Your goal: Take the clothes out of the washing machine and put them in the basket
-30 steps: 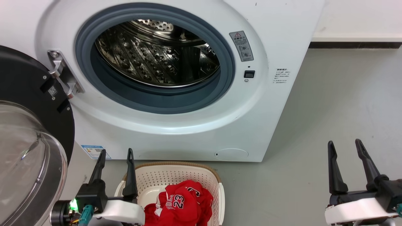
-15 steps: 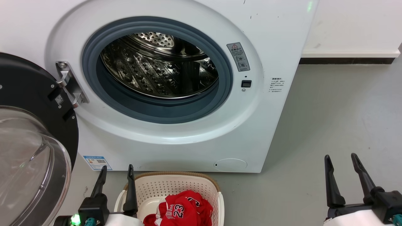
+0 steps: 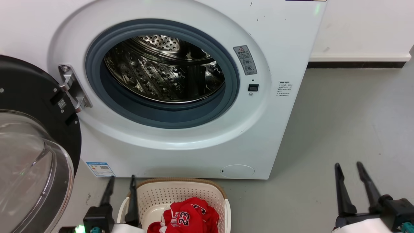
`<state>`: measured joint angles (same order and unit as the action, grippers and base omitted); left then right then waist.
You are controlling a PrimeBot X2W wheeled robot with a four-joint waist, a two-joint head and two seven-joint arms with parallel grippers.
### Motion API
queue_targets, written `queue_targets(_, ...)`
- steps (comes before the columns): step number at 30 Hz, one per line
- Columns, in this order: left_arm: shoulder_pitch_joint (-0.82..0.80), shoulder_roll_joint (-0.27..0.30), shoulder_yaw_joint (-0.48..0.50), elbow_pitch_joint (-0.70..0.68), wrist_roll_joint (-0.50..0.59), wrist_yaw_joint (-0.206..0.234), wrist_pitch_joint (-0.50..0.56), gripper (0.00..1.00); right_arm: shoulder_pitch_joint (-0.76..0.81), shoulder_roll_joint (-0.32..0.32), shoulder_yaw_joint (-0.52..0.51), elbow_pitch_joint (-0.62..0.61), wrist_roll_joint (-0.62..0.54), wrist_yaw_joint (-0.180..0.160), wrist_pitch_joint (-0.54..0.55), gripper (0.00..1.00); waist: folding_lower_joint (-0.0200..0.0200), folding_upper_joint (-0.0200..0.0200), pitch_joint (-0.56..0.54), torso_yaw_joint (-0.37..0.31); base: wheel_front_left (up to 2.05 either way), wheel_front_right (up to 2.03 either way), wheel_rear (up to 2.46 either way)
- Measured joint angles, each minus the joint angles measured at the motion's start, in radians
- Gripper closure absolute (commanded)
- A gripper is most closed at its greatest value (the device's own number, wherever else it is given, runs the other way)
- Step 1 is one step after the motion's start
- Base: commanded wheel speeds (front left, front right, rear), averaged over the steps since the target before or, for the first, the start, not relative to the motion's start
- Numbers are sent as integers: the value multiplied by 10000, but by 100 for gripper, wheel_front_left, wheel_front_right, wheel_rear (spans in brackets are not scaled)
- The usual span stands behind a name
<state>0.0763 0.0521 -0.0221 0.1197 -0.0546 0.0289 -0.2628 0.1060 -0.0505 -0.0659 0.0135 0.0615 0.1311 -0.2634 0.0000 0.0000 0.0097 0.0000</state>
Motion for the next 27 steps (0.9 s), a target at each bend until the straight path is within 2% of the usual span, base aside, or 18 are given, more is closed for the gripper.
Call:
queue_targets(6,169,-6,-15,562,-98,-25,109,100,41,29,42,535,81,0,19,100,0,0,-2,0,0,0,0)
queue_targets(27,-225,-10,328,769,-4161,-397,1072,100,-265,-90,130,991,4309,0,832,100,1,0,-12,0,0,0,0)
